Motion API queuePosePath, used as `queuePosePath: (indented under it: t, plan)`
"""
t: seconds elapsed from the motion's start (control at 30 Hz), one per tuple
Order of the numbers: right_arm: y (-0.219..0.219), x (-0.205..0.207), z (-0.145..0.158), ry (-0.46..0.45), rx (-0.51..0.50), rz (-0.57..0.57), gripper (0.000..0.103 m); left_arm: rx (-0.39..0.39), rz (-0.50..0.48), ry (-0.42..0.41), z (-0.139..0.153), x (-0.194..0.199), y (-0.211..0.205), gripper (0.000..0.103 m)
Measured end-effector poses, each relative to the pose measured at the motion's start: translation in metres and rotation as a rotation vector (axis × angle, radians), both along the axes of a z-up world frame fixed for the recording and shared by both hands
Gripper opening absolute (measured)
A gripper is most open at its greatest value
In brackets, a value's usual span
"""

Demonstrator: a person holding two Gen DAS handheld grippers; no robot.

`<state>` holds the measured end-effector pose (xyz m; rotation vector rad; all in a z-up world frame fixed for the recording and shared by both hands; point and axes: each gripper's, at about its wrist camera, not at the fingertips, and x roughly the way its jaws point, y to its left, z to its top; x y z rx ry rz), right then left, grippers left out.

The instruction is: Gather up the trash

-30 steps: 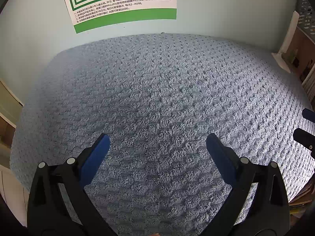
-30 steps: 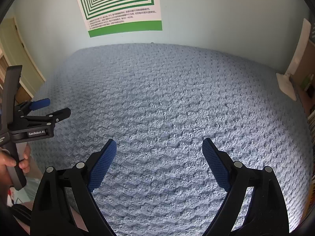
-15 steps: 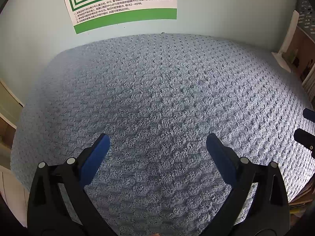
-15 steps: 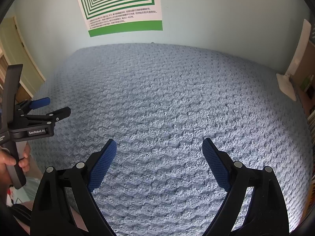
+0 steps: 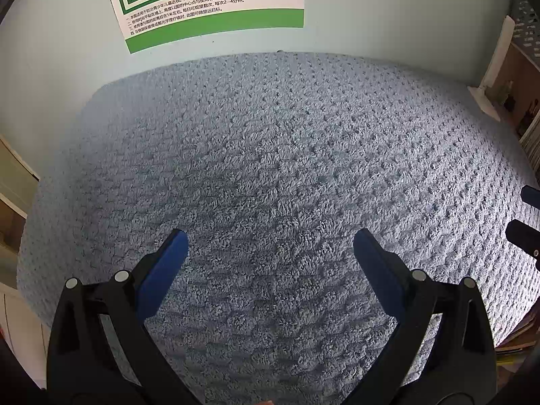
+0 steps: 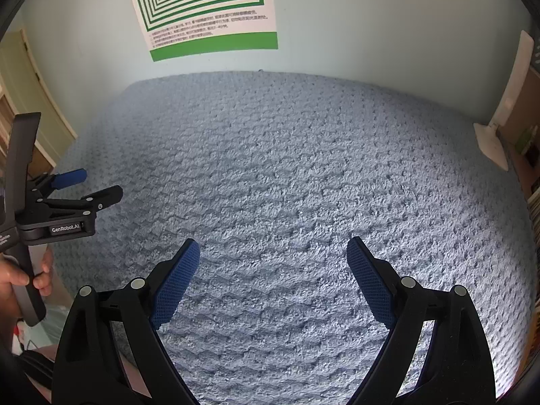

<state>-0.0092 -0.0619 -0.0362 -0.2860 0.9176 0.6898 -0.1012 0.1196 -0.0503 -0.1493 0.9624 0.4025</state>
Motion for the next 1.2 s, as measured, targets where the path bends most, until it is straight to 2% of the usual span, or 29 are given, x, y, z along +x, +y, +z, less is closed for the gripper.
queuePosePath:
  t: [0.93,1.03,1.2]
  plan:
    - [0.0005,0.0045,-0.0069,0.021,-0.006,-0.010,0.088,0.005,0.021,0.018,-0.0051,-0.0030,0.0006,0.096]
    - [0.0002,0.0051,-0.0081,0.025,-0.006,-0.011,0.088,0.035,0.043,0.031,-0.0063,-0.0025,-0.0002,0.096]
    - [0.0002,0.0067,-0.0085,0.027,-0.004,-0.015,0.088,-0.005,0.036,0.042,-0.0105,-0.0006,0.0014,0.096]
